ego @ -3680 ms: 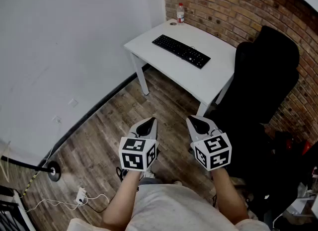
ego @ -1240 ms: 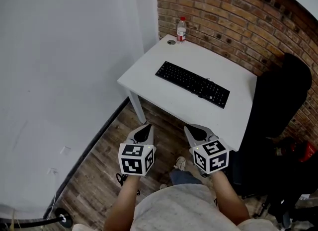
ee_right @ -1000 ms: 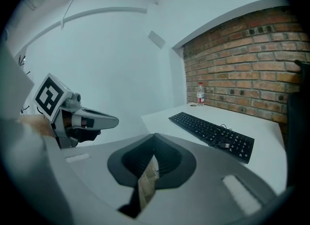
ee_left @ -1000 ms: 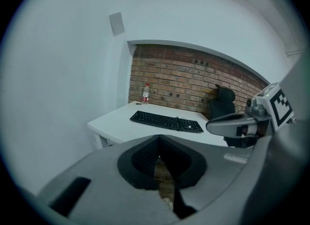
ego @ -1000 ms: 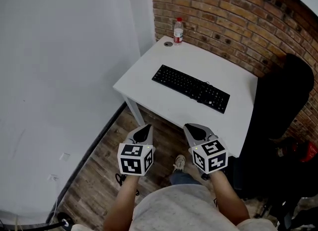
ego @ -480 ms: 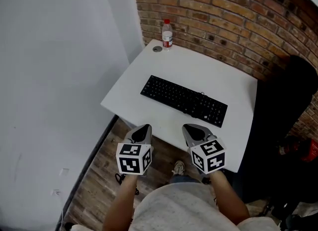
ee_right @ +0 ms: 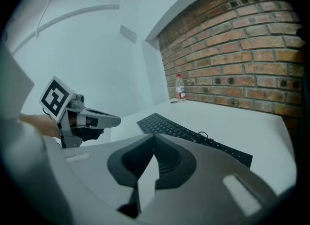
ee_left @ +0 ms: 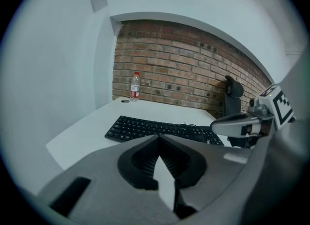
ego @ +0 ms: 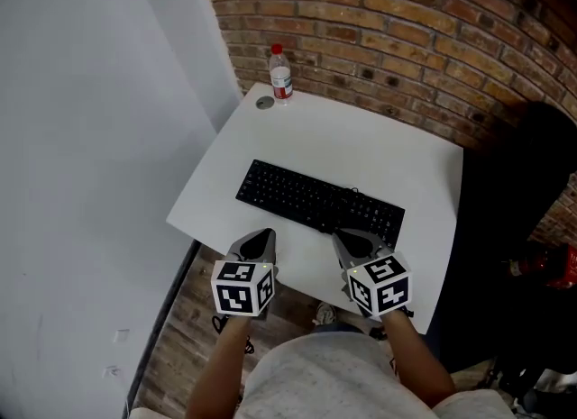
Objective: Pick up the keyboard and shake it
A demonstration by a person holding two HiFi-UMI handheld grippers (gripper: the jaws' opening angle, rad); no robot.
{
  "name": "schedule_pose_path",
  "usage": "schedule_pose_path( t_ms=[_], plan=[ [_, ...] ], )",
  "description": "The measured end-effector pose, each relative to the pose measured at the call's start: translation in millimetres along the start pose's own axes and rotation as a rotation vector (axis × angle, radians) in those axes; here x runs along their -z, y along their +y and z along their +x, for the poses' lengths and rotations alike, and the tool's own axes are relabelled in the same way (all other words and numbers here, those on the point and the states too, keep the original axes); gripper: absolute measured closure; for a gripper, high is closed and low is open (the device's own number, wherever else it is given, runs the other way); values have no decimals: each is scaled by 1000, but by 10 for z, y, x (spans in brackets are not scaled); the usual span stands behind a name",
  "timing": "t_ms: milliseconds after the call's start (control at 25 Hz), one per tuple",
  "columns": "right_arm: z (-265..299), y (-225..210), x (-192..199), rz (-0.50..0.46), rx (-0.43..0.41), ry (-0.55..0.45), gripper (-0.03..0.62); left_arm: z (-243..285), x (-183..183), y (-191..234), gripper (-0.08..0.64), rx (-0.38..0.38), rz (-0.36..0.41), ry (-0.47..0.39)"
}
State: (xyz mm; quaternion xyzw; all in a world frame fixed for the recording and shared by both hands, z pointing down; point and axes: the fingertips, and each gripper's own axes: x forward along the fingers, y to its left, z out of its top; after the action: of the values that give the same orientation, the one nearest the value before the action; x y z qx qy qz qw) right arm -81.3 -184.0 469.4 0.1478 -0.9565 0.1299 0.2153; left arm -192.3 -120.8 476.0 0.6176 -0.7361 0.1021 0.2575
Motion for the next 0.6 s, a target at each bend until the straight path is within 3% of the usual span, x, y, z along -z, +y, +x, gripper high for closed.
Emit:
schedule_pose_path(
  t_ms=[320, 600],
  plan=[
    [71, -479, 13, 75, 33, -3, 583, 432, -118, -14, 565, 55, 13, 38],
    [112, -787, 88, 136, 124, -6, 581, 736, -169, 170, 543, 131, 8, 63]
  ],
)
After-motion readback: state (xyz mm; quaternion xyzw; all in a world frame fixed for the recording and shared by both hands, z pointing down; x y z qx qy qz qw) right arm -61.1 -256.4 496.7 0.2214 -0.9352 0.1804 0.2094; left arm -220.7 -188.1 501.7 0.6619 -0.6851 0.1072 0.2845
